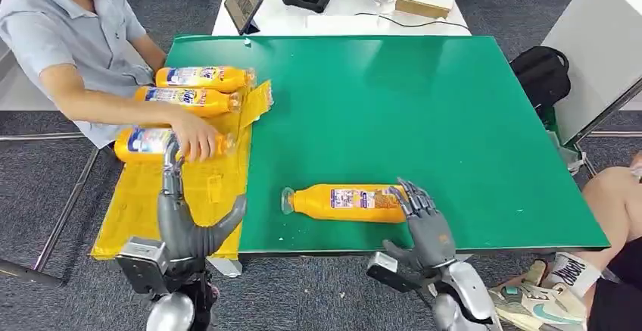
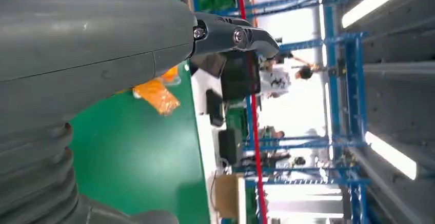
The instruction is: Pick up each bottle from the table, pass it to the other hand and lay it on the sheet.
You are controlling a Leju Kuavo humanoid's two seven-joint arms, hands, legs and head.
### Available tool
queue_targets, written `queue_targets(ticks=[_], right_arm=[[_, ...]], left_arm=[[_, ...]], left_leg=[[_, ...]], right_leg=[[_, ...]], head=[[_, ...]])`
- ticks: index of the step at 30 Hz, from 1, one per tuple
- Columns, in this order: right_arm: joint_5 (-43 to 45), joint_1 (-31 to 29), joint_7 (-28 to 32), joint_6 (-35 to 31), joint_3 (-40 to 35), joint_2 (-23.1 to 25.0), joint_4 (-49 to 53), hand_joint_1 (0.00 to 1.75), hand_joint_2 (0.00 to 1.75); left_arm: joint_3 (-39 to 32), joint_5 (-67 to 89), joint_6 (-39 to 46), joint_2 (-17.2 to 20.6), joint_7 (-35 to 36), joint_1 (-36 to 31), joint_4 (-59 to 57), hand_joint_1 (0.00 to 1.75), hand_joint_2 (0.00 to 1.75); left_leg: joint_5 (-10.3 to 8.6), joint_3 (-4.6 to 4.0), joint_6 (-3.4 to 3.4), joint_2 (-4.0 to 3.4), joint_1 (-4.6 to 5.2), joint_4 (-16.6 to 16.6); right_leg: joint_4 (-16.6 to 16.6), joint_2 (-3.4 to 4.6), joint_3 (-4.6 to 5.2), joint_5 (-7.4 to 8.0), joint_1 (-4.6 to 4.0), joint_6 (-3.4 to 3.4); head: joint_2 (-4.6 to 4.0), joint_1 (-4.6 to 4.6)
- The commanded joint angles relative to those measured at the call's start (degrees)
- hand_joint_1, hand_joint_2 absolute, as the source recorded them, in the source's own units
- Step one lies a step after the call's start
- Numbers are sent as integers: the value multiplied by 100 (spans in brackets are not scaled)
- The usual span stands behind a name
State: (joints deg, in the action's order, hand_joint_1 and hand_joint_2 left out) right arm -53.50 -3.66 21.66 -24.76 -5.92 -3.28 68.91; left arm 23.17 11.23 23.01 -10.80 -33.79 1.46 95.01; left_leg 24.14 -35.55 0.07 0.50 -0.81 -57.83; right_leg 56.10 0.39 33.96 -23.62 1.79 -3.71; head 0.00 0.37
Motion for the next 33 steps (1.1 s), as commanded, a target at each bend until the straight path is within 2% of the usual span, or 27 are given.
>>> queue_targets(ticks=[1, 5, 7, 12, 16, 18, 21, 27, 28, 30, 33], right_arm=[[220, -1517, 126, -60, -529, 399, -2023, 0, 175], [128, -1776, -43, 0, -729, 441, -2319, 0, 175], [-44, -1982, -169, -49, -863, 394, -2776, 0, 175], [-27, -2381, -133, -114, -857, 485, -3478, 0, 175], [-34, -2466, -151, -74, -876, 535, -3614, 0, 175], [150, -2560, -124, 214, -817, 620, -3758, 0, 175], [27, -2588, -236, 278, -965, 644, -3851, 0, 175], [-669, -2455, -1094, 173, -1455, 595, -3748, 0, 175], [-917, -2476, -1415, 172, -1574, 592, -3756, 0, 175], [-1285, -2506, -1869, 379, -1784, 679, -3659, 0, 175], [-1656, -2644, -2423, 1063, -2010, 750, -3669, 0, 175]], left_arm=[[209, 18, -15, 24, 72, -475, -759, 0, 175], [227, -2, -49, 25, 138, -516, -832, 0, 175], [224, -24, -70, 24, 161, -564, -899, 0, 175], [237, -70, -121, 2, 180, -702, -999, 0, 175], [240, -82, -128, 5, 189, -711, -1012, 0, 175], [237, -118, -153, 17, 221, -720, -1008, 0, 175], [220, -142, -188, 30, 303, -714, -1001, 0, 175], [88, -41, -145, 40, 429, -489, -792, 0, 175], [54, -9, -123, 44, 451, -452, -754, 0, 175], [-53, 92, -92, 39, 510, -343, -629, 0, 175], [-183, 176, -132, -3, 625, -236, -517, 0, 175]], left_leg=[[2, 31, 4, -36, -8, 6], [0, 32, 6, -32, -8, 5], [-5, 20, 6, -16, -2, 4], [-3, 26, 9, -16, -5, 2], [-5, 19, 7, -13, -4, 1], [-4, 21, 7, -13, -5, 1], [-4, 17, 7, -14, -2, 1], [-1, 29, 8, -9, -6, 3], [-6, 18, 7, -7, -3, 4], [-3, 23, 8, -11, -5, 3], [-4, 17, 6, -20, -4, 0]], right_leg=[[-13, 28, -21, 12, -13, 26], [-9, 23, -21, 9, -13, 24], [-4, 10, -12, 7, -6, 14], [-7, 6, -21, 6, -10, 17], [-4, 6, -15, 6, -7, 16], [-4, 4, -17, 5, -9, 18], [-1, 7, -12, 5, -6, 16], [-7, 0, -25, 1, -11, 19], [-5, 1, -14, 4, -6, 11], [-5, 3, -19, 3, -9, 16], [-2, 13, -10, 7, -7, 13]], head=[[0, 0], [0, 0], [0, 0], [0, -2], [0, -2], [0, -2], [0, 0], [0, -2], [0, -2], [0, -2], [0, -2]])
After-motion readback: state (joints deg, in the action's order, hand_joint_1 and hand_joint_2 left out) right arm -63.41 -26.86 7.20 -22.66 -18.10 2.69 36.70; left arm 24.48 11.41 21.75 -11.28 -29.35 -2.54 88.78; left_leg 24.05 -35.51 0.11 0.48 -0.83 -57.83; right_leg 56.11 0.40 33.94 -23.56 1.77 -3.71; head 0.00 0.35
